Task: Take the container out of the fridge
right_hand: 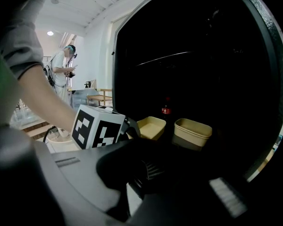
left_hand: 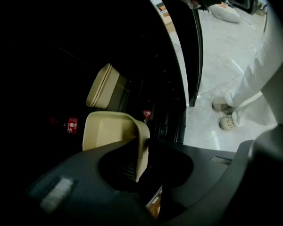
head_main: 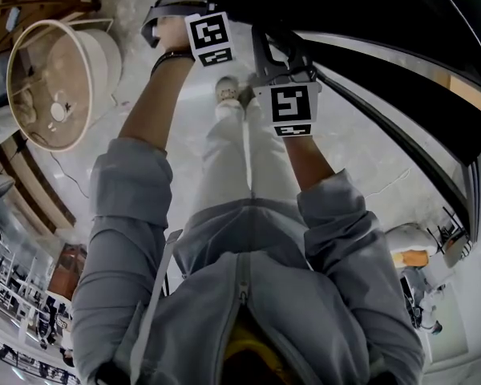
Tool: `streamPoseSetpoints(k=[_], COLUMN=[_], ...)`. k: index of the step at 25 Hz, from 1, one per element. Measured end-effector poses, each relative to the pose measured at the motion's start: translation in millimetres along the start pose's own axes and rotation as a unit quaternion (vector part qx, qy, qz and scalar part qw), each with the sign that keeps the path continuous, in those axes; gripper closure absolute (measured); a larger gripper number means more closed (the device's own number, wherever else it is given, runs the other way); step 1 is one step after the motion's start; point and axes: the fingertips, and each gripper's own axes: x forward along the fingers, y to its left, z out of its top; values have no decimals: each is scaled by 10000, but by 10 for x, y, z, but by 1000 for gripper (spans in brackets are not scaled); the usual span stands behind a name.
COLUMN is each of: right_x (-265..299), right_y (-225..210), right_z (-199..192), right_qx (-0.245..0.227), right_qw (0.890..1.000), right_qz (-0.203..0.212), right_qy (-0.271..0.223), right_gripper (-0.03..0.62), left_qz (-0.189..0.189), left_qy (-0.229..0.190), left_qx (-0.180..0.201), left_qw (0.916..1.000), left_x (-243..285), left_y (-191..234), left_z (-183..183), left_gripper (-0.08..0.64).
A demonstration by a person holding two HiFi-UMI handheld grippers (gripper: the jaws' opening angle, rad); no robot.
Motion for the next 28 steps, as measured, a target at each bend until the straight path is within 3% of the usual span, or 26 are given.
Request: streamPoseSetpoints(k=[6, 13, 19, 23, 28], right_x=[-61, -290, -572, -826, -1040], right_y=[-25, -14, 61, 139, 154], right_z=[68, 236, 366, 484, 790], right_qx=[-34, -166, -308, -461, -641], right_qw=[10000, 9999, 9995, 9988, 9975], right_qz=[-6, 13, 95, 173, 152], right_qy=[-12, -25, 0, -4, -239], right_gripper=[592, 592, 592, 592, 592], left_qz=[-330, -561, -666, -635, -265], left_qy=[-213, -659, -761, -887, -1234], left_qx=[-4, -737, -1076, -1292, -1779], left_qw=[9992, 9935, 9890, 9856, 9759], left_x=[-150, -652, -1162, -1598, -2144], left_y=[-141, -339, -608, -726, -582], left_z=[124, 355, 494, 584, 682], left_gripper=[532, 554, 554, 554, 554])
